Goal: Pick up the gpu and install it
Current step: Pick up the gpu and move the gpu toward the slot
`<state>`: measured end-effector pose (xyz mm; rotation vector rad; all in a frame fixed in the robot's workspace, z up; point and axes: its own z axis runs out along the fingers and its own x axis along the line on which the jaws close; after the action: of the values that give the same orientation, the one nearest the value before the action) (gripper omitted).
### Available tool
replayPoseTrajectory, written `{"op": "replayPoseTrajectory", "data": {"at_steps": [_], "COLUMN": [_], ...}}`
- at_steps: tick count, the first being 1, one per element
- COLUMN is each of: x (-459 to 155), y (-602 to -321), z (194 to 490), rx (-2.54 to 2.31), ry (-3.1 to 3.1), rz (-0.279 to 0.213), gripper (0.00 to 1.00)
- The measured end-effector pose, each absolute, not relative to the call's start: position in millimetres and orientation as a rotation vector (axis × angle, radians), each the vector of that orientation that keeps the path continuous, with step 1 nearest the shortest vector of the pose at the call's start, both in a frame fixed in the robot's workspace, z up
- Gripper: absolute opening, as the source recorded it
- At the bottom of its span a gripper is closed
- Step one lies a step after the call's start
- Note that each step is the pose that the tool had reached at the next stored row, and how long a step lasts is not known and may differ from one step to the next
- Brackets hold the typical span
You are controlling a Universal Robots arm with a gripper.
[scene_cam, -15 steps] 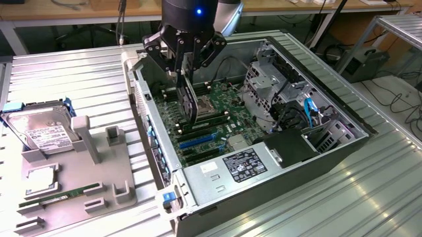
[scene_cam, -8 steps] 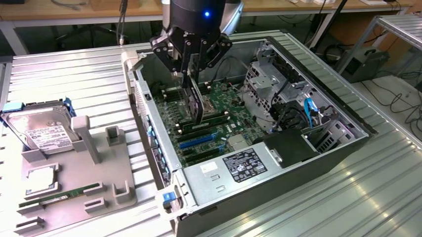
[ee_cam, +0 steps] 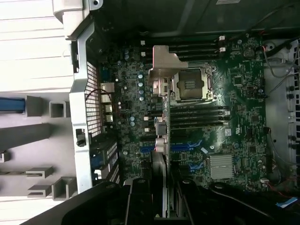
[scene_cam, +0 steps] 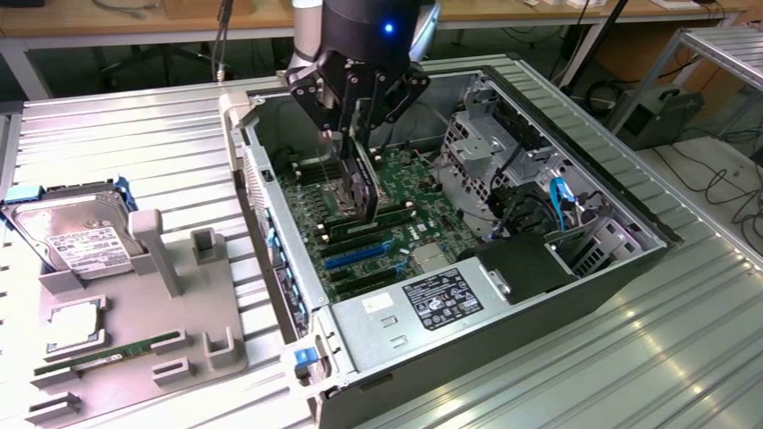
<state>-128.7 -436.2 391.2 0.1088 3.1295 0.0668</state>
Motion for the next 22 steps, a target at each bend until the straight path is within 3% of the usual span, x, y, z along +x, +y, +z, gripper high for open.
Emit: {"op": "replayPoseTrajectory", "data": {"at_steps": [22], "x": [-104], "y": [-436], "z": [384], "rx": [0.106], "ry": [3.131], "rz": [0.067], "gripper": [0.26]}}
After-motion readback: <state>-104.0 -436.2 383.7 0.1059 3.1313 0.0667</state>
